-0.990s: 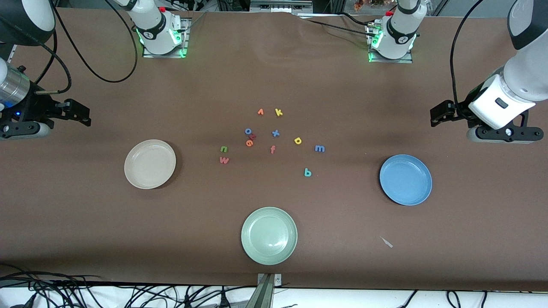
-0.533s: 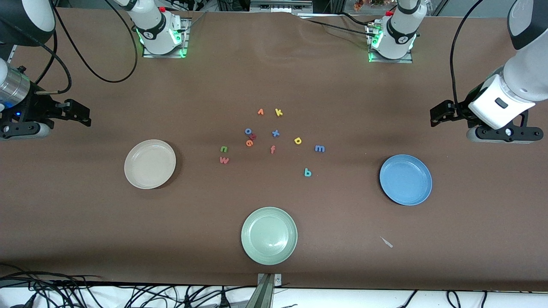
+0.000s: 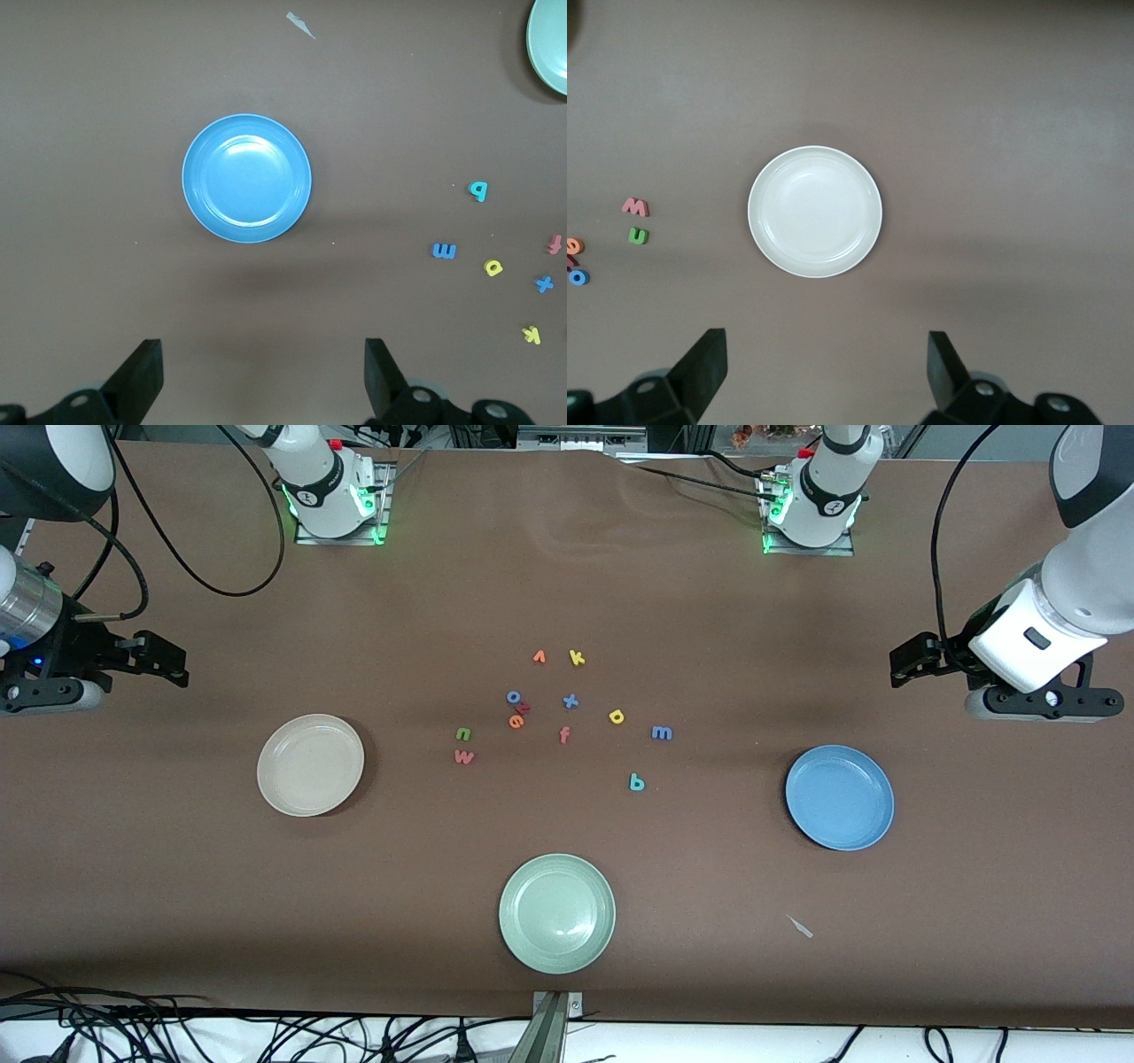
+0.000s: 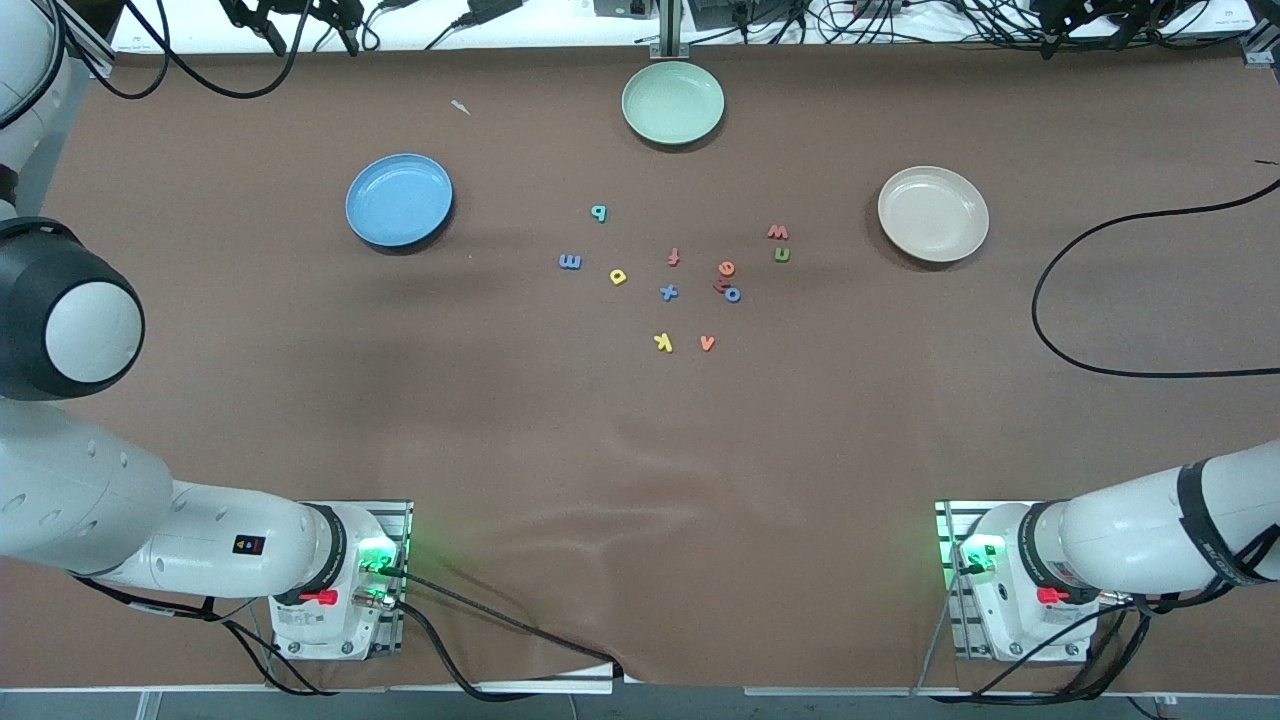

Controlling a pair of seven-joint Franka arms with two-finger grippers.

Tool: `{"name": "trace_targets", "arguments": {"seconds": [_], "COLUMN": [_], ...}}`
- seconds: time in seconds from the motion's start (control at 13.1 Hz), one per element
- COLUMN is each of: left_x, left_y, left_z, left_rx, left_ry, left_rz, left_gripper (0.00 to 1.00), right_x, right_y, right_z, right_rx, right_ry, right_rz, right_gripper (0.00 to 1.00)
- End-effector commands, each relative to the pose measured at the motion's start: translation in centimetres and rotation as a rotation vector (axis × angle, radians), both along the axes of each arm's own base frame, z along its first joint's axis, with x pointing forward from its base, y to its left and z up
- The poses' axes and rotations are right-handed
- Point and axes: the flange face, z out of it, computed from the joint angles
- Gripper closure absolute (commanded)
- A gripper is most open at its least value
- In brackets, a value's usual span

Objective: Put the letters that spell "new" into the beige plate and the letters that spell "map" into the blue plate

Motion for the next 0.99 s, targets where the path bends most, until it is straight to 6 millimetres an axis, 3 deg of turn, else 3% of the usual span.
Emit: {"name": "trace_targets", "arguments": {"seconds": [0.0, 0.61, 0.76, 0.91], "left_x": [0.2, 0.2, 0.2, 0.2], "left_y": [-0.1, -0.2, 0.1, 0.0], "left_z": [0.6, 0.6, 0.6, 0.6], "left_rx": [0.022, 0.022, 0.019, 0.021], "left_ry": [-0.013, -0.013, -0.012, -0.012], "left_rz": [0.001, -0.001, 0.006, 0.004], "left_gripper": [0.0, 0.0, 0.0, 0.0], "right_x": [0.5, 0.8, 1.6, 1.6], "right_y": [-0.4, -0.8, -0.5, -0.1], "right_z": [0.5, 0.4, -1.1, -1.1], "right_rx": [0.001, 0.001, -0.002, -0.001], "right_ry": [-0.012, -0.028, -0.019, -0.017], "right_rz": [-0.019, -0.027, -0.024, -0.018], "right_gripper": [0.0, 0.0, 0.0, 0.0]}}
